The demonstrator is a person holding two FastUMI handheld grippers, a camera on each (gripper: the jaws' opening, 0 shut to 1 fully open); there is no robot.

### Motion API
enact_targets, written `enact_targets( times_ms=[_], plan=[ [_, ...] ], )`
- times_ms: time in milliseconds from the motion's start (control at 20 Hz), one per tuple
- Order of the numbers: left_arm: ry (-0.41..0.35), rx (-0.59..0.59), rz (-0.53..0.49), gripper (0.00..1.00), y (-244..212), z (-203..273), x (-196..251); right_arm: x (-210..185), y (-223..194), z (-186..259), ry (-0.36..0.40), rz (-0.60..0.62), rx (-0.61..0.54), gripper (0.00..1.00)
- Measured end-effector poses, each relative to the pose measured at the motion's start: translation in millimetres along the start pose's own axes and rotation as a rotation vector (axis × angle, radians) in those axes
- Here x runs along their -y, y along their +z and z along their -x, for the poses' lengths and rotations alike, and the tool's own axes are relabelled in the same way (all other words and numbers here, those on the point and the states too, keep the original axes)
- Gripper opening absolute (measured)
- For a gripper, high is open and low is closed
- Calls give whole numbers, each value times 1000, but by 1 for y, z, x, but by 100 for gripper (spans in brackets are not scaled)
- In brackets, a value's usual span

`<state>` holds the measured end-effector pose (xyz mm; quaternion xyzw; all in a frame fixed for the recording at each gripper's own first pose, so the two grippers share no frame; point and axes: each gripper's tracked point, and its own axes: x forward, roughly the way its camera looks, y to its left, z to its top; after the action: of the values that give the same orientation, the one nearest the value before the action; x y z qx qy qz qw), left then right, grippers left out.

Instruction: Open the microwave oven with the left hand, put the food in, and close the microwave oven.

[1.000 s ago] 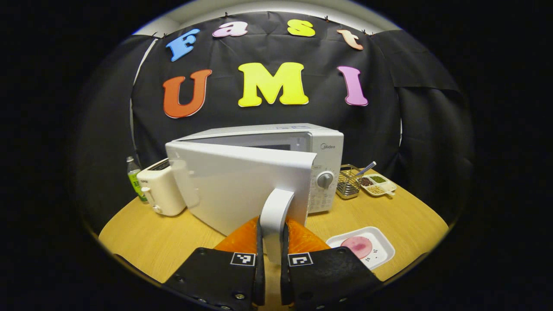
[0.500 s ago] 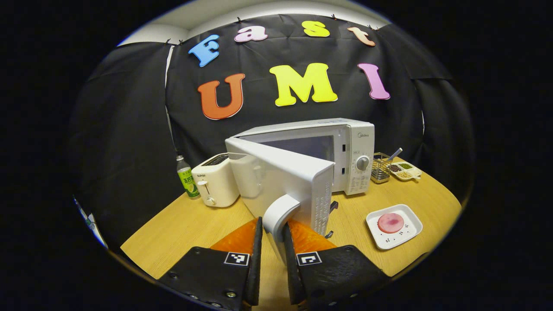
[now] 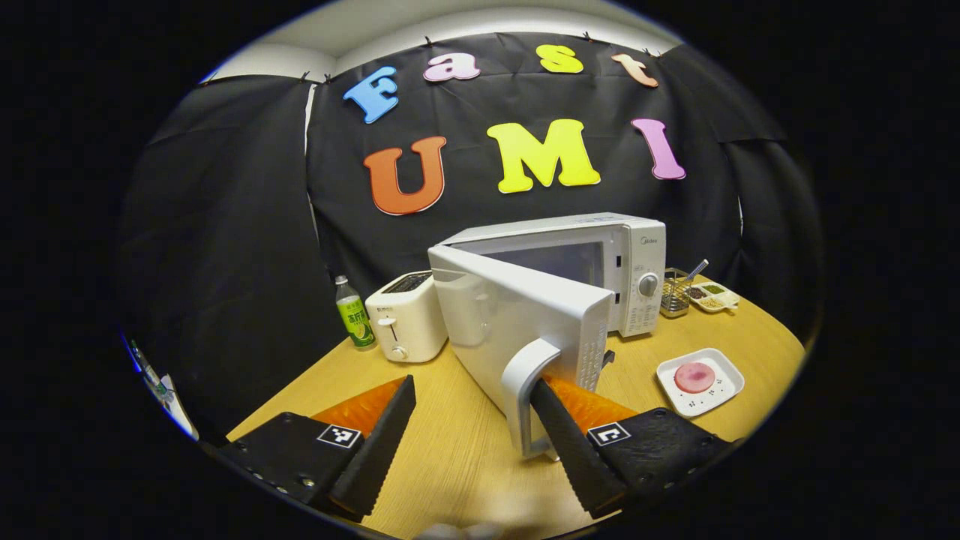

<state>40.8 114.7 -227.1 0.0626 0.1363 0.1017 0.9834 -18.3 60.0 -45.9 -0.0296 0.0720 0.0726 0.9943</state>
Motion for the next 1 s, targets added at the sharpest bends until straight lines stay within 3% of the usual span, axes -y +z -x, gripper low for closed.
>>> enact_targets(
  times_ms=[250,550,650,1000],
  plan=[
    [62,-30,37,94,-10,21,-40,0,-24,-17,9,-27,-39,100],
    [215,-80,39,94,-28,47,-119,1,-86,-56,44,-37,-160,96],
    [257,-107,46,94,-32,61,-137,10,-113,-74,39,-18,-219,100],
    [298,-105,69,94,-10,102,-129,43,-216,-152,82,-52,-450,98]
  ],
)
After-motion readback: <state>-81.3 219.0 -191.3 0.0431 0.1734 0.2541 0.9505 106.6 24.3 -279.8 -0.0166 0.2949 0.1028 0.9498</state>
